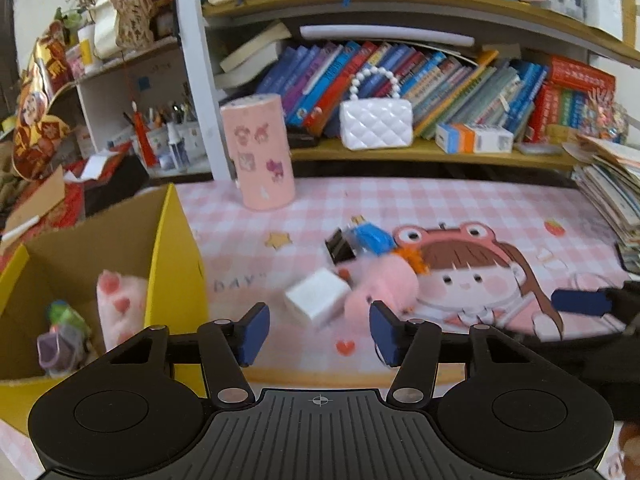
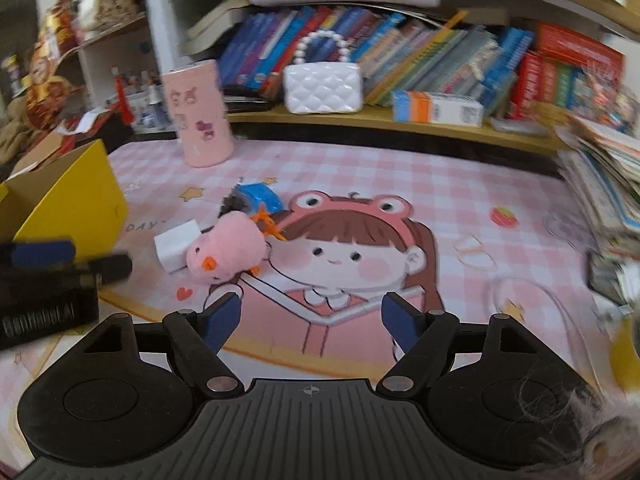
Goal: Organize objects
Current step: 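Grasp the pink plush chick with the right tool while the left tool reaches toward the white plug, then close the left tool on the white plug cube and lift it, then carry the white plug with the left tool while the right tool carries the chick over the yellow box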
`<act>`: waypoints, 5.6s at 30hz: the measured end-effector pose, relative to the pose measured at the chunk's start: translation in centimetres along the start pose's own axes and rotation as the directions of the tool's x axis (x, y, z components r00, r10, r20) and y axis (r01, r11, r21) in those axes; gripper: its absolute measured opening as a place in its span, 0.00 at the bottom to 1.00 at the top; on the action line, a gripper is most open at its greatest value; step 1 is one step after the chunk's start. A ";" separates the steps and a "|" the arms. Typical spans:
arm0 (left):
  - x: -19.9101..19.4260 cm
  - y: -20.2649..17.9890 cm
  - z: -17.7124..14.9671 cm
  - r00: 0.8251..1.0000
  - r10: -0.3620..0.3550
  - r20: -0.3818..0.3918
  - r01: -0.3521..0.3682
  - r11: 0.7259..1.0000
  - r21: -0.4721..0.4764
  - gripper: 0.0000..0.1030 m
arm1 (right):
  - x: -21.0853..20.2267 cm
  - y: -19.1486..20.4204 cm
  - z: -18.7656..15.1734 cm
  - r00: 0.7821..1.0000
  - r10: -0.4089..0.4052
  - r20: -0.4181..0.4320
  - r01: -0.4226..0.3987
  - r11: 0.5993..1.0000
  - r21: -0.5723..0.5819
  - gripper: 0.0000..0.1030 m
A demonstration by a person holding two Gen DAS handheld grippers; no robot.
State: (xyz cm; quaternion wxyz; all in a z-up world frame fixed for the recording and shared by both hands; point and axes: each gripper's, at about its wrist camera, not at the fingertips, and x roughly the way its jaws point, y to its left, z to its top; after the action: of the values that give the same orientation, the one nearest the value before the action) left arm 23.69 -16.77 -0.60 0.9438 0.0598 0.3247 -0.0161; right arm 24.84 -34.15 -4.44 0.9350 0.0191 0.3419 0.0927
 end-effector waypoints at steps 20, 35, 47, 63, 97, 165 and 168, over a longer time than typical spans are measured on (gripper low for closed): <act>0.6 1.1 2.6 0.994 0.105 0.003 -0.105 0.994 -0.019 0.60 | 10.6 2.1 2.8 0.962 0.270 -0.050 -0.274 0.928 -0.253 0.79; 2.1 -0.9 2.6 1.000 0.027 0.000 -0.027 0.999 -0.023 0.63 | 3.9 -2.7 2.3 0.992 0.122 0.042 -0.118 0.990 -0.079 0.58; 5.9 -1.4 1.1 0.994 0.044 -0.101 -0.051 0.996 -0.067 0.76 | -0.1 -4.1 1.9 0.995 0.061 0.077 -0.060 0.998 -0.007 0.58; 11.7 -0.2 0.6 0.984 0.066 -0.168 -0.089 0.988 -0.128 0.76 | 0.0 -3.9 1.9 0.997 0.062 0.046 -0.063 0.998 0.015 0.58; 0.5 3.1 -0.9 0.982 -0.184 -0.041 0.173 0.965 -0.198 0.63 | -4.3 1.4 0.0 0.999 0.005 0.032 -0.007 0.998 0.063 0.58; -15.6 25.2 -10.3 0.992 0.001 0.123 0.030 0.968 -0.251 0.63 | -11.8 25.6 -3.6 0.988 0.104 0.111 -0.099 0.994 -0.048 0.59; -14.9 25.7 -8.8 0.988 0.028 0.152 0.013 0.964 -0.267 0.63 | -11.1 25.4 -1.5 0.982 0.110 0.155 -0.100 0.993 -0.067 0.59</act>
State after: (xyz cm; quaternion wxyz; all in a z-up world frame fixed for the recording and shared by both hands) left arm 8.37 9.65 4.30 0.9655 -0.0684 0.2498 0.0268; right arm 11.47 -11.26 3.97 0.9531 0.0171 0.2621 0.1501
